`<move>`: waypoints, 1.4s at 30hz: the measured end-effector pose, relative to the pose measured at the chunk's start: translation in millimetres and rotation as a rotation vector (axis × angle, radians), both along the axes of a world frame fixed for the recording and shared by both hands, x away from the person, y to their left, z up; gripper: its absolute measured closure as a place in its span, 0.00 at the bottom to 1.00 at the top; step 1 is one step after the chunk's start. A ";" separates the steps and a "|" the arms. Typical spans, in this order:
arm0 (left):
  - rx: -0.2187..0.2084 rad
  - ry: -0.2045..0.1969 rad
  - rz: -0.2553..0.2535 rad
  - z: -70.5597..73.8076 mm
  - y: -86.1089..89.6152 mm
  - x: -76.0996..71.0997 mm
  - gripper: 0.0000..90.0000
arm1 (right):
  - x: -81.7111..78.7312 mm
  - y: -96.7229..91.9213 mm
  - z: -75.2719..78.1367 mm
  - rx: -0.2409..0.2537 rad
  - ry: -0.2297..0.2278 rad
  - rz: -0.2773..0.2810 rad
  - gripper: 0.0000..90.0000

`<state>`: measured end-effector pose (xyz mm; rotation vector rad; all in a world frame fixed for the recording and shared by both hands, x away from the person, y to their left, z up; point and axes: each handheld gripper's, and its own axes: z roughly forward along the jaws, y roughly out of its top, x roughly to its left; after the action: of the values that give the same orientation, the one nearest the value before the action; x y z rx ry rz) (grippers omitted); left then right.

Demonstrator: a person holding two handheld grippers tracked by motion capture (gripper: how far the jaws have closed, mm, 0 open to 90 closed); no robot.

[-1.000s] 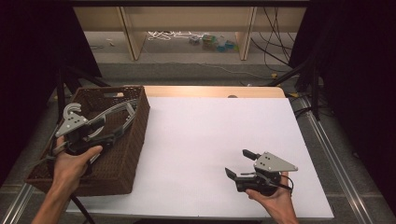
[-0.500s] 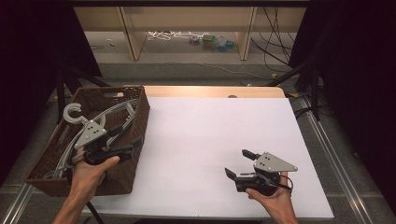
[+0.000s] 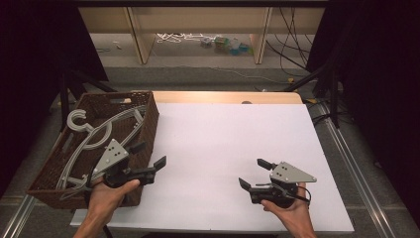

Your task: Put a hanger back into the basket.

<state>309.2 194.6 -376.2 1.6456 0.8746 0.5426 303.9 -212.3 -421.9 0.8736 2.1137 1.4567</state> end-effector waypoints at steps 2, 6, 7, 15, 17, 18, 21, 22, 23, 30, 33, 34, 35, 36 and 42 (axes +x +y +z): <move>0.002 -0.002 -0.003 -4.4 -1.5 -2.3 0.18 | -0.1 0.2 -0.4 0.023 0.003 0.006 0.18; 0.010 0.004 -0.014 -13.9 -4.2 -5.4 0.18 | -1.7 0.7 0.2 0.015 -0.005 -0.011 0.18; 0.014 -0.002 -0.014 -16.1 -4.9 -6.3 0.18 | -1.7 0.7 0.2 0.015 -0.005 -0.011 0.18; 0.056 -0.040 -0.037 -37.3 -10.7 -17.6 0.18 | -6.0 1.3 -2.2 0.019 -0.007 -0.018 0.18; 0.055 -0.033 -0.045 -44.6 -12.3 -19.4 0.18 | -8.2 1.2 -2.7 0.017 -0.003 -0.018 0.18; 0.074 -0.021 -0.056 -51.6 -12.3 -22.3 0.18 | -10.4 1.8 -3.4 0.019 0.005 -0.010 0.18; 0.087 -0.009 -0.061 -59.5 -11.4 -25.1 0.18 | -14.6 1.2 -3.6 0.017 0.002 -0.009 0.18; 0.087 -0.009 -0.061 -59.5 -11.4 -25.1 0.18 | -14.6 1.2 -3.6 0.017 0.002 -0.009 0.18; 0.080 -0.006 -0.059 -59.9 -11.3 -25.2 0.18 | -15.8 1.6 -4.3 0.028 -0.004 -0.006 0.18; 0.075 -0.008 -0.055 -59.9 -12.8 -28.2 0.18 | -27.1 -1.5 -6.2 0.029 0.003 0.001 0.18; 0.080 -0.017 -0.057 -59.5 -12.7 -27.6 0.18 | -30.7 -3.2 -6.5 0.027 0.005 -0.005 0.18; 0.069 -0.021 -0.060 -60.4 -13.2 -26.6 0.18 | -30.7 -3.2 -6.5 0.027 0.005 -0.005 0.18; 0.078 -0.013 -0.050 -60.2 -12.8 -27.0 0.18 | -30.9 -3.2 -6.4 0.027 0.008 -0.007 0.18; 0.080 -0.014 -0.051 -60.3 -12.4 -26.6 0.18 | -30.5 -2.9 -6.7 0.032 0.008 -0.005 0.18; 0.079 -0.015 -0.051 -59.9 -11.9 -26.5 0.18 | -29.4 -2.3 -7.4 0.029 0.012 -0.002 0.18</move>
<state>282.6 182.7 -436.0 1.7289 0.8074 0.5599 274.5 -214.6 -429.2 0.8972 2.1049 1.4877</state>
